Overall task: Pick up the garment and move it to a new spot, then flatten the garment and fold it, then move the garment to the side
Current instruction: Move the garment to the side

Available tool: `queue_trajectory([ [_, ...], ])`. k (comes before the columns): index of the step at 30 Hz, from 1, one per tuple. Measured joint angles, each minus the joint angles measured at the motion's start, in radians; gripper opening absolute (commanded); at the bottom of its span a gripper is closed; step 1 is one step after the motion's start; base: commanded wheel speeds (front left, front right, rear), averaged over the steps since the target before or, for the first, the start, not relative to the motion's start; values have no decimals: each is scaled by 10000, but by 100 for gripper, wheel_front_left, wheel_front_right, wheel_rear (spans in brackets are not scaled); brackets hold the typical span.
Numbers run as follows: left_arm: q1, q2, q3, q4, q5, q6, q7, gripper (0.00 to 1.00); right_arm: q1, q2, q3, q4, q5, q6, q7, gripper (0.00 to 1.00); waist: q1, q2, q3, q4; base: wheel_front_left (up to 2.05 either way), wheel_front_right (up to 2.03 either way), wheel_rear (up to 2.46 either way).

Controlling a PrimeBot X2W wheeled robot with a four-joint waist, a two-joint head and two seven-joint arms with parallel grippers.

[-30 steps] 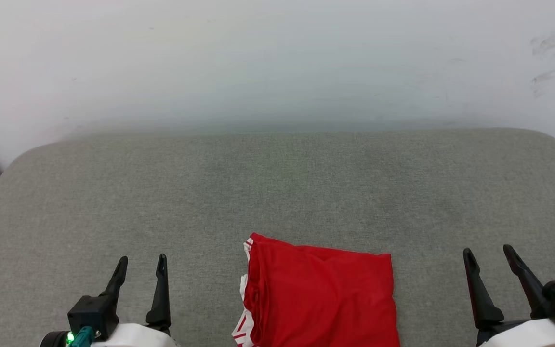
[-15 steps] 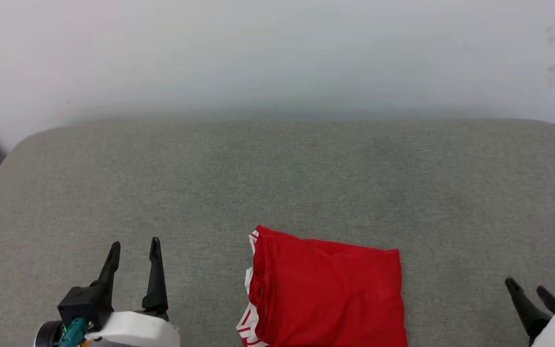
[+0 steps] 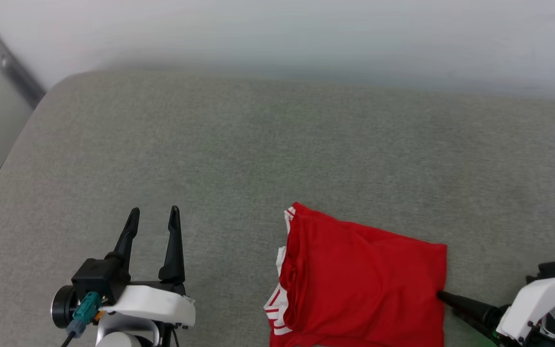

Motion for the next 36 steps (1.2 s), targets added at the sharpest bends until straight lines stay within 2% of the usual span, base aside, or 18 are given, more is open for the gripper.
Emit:
queue_trajectory([
  [3,-198,-67,107,169,123,-176,0,100,-509,50,351,788,719,8,77,100,0,0,302,359,0,0,0],
  [6,-222,-146,142,236,184,-238,0,100,-654,50,591,1009,876,10,-56,100,0,0,382,507,0,0,0],
  [7,-229,-174,155,268,201,-284,0,100,-727,50,686,1131,995,10,-90,64,0,0,402,560,0,0,0],
  [9,-233,-224,199,320,263,-311,0,100,-770,48,953,1262,1043,10,-207,9,0,0,381,615,0,0,0],
  [10,-233,-249,215,351,270,-339,0,100,-773,54,1070,1302,1103,8,-286,0,0,0,343,624,0,0,0],
  [15,-120,-257,290,518,474,-397,0,100,-752,-50,1848,989,867,0,-742,0,0,0,56,545,0,0,0],
  [21,198,-230,368,564,525,-395,0,100,-730,-1016,3179,405,-901,2,-1597,0,0,0,-405,47,0,0,0],
  [25,469,-240,366,508,520,-412,0,100,-768,-1645,3760,307,-2477,2,-2013,0,0,0,-682,-549,0,0,0],
  [29,467,-286,322,251,520,-499,0,100,-1171,-1977,3986,401,-3662,4,-2263,0,-1,0,-759,-1304,0,0,0],
  [36,-272,-320,146,-190,796,-690,-2,100,-2604,-2487,3845,1244,-4750,4,-2920,0,-1,0,-206,-2701,0,0,0],
])
